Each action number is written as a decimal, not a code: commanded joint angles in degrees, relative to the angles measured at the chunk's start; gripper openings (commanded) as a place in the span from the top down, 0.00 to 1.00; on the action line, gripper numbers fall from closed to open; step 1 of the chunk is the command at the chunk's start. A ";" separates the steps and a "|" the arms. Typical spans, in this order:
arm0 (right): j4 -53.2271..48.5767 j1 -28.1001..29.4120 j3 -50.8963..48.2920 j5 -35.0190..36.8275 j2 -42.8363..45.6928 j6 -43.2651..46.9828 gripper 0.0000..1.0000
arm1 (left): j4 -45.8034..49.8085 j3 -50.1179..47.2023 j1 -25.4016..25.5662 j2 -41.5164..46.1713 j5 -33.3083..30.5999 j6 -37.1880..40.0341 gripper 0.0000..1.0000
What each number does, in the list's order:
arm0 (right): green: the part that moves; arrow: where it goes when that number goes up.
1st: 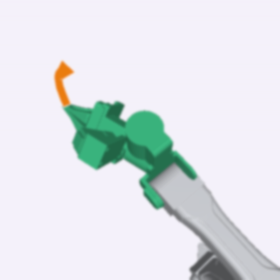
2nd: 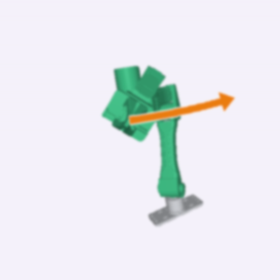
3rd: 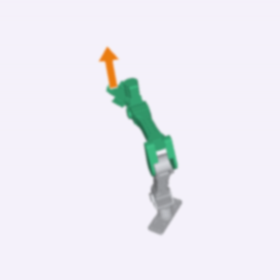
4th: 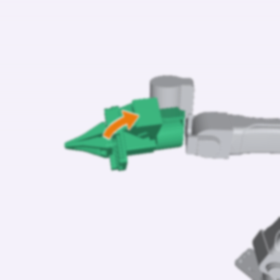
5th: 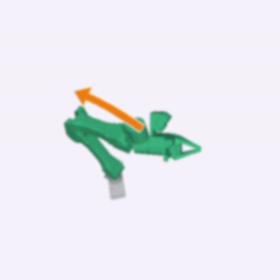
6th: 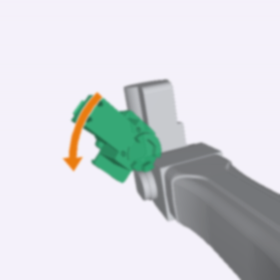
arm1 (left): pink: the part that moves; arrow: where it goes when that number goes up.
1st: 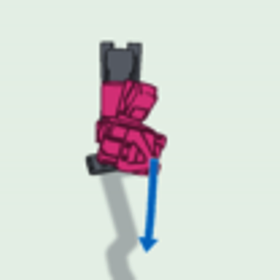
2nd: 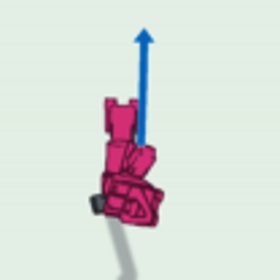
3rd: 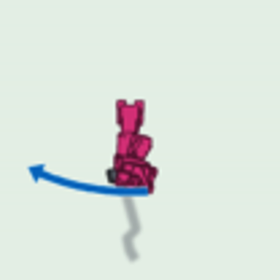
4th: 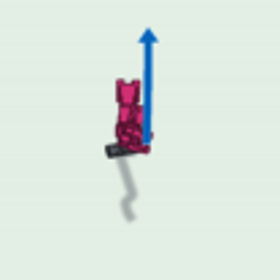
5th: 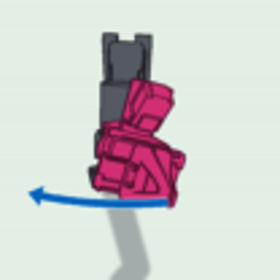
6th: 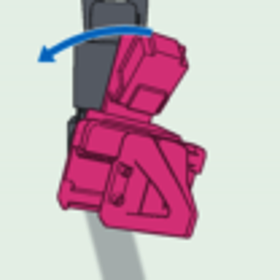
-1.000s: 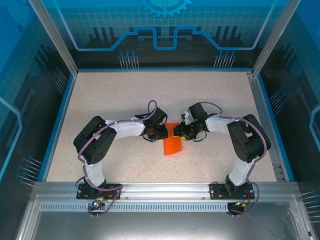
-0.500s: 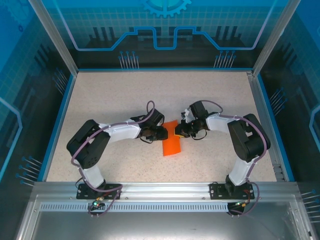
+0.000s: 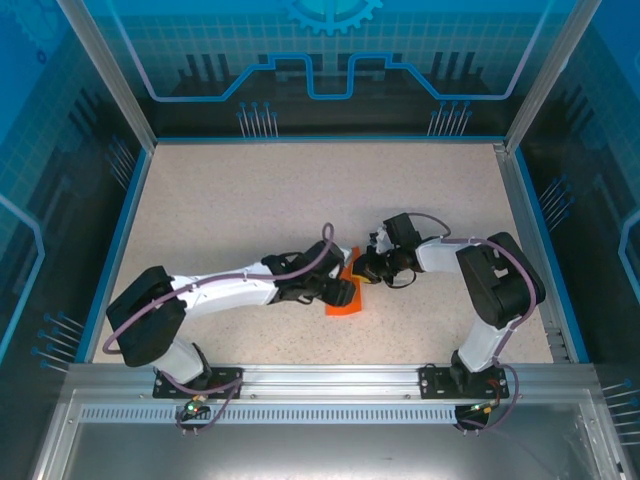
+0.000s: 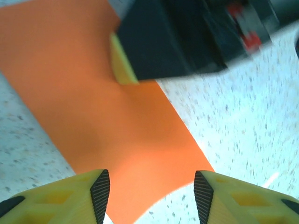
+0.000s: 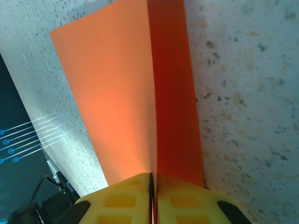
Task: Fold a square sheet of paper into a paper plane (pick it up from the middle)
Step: Third fold the triangle at the center of the table.
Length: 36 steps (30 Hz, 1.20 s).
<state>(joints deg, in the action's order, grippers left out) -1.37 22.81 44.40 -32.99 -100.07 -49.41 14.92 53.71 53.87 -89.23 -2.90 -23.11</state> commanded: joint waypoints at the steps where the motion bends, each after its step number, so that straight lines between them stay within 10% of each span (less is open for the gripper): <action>1: 2.51 -0.57 -0.57 0.34 1.03 -3.15 0.89 | 1.97 -1.62 2.99 0.72 -4.33 5.14 0.43; 23: 1.45 -0.51 -0.06 -0.78 1.81 -3.24 0.86 | 1.95 1.34 10.66 -6.70 -19.23 6.99 0.37; 36: 0.00 -0.57 0.26 -0.30 2.12 -2.21 0.84 | 2.00 1.44 10.73 -5.17 -22.59 6.50 0.53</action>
<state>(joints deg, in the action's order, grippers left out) -0.01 22.81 44.18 -33.06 -99.22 -52.47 17.06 53.95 64.36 -95.83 -23.24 -16.45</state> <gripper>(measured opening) 0.156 0.476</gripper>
